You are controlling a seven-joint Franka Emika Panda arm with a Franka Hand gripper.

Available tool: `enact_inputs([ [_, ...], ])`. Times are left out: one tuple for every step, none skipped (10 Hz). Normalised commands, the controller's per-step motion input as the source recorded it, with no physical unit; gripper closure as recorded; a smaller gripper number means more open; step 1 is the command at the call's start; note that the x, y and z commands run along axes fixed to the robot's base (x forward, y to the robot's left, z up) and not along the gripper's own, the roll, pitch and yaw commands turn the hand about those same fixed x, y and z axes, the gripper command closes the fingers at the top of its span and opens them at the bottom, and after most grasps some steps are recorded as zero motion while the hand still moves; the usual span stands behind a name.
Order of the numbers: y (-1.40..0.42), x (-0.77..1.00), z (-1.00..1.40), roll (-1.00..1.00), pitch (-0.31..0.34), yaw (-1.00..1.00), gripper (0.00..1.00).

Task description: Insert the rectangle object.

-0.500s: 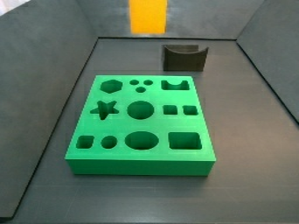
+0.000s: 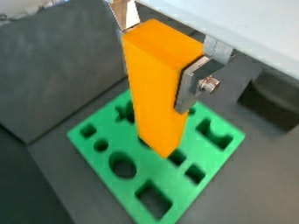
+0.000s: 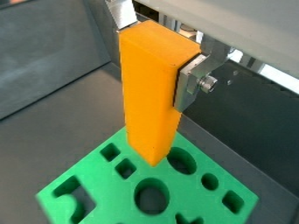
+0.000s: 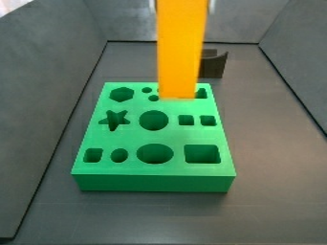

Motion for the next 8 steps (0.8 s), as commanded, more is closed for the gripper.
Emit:
enact_inputs([
  [-0.57,0.69,-0.89,0.04,0.074,0.0,1.0],
  [-0.44,0.7,-0.74,0.13,0.153,0.0,1.0],
  [-0.39,0.78,-0.67,0.15,0.181,0.0,1.0],
  [-0.41,0.78,-0.49,0.11,0.173,0.0,1.0],
  [-0.37,0.81,-0.41,0.1,0.174,0.0,1.0],
  [-0.26,0.82,-0.25,0.12,0.21,0.0,1.0],
  [-0.12,0.73,-0.23,0.1,0.2,0.0,1.0],
  [0.0,0.66,-0.33,0.05,0.159,0.0,1.0],
])
